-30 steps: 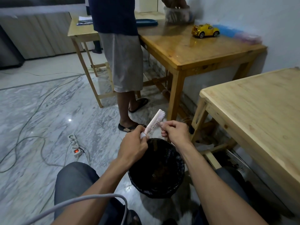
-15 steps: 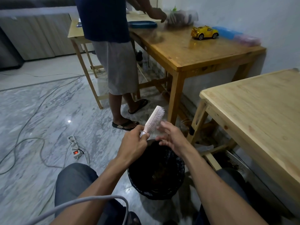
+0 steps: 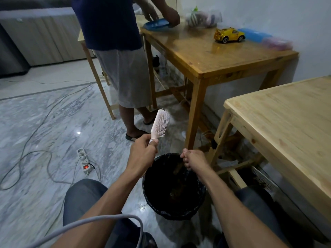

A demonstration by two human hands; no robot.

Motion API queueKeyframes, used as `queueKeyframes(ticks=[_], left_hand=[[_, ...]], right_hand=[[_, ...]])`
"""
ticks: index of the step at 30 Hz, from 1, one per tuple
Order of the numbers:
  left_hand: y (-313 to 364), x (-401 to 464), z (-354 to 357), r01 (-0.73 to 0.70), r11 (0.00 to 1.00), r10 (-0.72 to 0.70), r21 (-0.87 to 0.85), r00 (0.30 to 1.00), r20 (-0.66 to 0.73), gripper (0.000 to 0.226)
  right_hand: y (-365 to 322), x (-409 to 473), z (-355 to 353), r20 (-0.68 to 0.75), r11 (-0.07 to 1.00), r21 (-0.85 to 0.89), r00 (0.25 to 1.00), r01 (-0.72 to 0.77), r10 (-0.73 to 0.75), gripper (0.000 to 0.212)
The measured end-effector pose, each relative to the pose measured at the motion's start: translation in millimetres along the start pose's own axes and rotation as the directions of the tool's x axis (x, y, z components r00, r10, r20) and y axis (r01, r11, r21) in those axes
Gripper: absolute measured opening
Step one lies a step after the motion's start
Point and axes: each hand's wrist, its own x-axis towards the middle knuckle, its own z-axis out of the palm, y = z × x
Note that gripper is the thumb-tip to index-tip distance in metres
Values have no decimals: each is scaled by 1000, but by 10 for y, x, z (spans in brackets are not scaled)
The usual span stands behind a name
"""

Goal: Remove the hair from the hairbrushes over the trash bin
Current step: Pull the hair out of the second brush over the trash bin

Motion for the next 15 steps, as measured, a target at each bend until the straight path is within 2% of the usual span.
queueKeyframes(ticks=[1, 3, 5, 6, 8, 10, 12, 15], left_hand=[[-11, -2, 8, -28, 998, 28, 54, 1000, 2, 13], [-2, -24, 15, -119, 974, 118, 193, 993, 14, 13], [17, -58, 17, -229, 925, 229, 302, 973, 35, 16], [31, -77, 20, -271, 902, 273, 337, 961, 43, 18], [42, -103, 42, -323, 859, 336, 397, 941, 37, 21], [44, -120, 79, -355, 820, 391, 449, 920, 13, 24], [33, -145, 118, -385, 766, 438, 515, 899, 21, 26], [-50, -200, 161, -405, 694, 461, 595, 885, 65, 26]], right_hand=[[-69, -47, -5, 42, 993, -114, 999, 4, 1, 14], [-223, -95, -18, 97, 968, -247, 995, 55, -32, 30], [-379, -118, -20, 73, 980, -154, 990, 129, -119, 50], [-438, -113, -23, 46, 984, -60, 985, 167, -164, 53], [-520, -117, -25, 27, 967, 110, 971, 232, -236, 47], [-551, -136, 16, -6, 938, 191, 956, 290, -295, 35], [-535, -107, 103, -84, 923, 266, 960, 279, -266, 32], [-529, -73, 217, -182, 918, 353, 975, 182, -123, 17]])
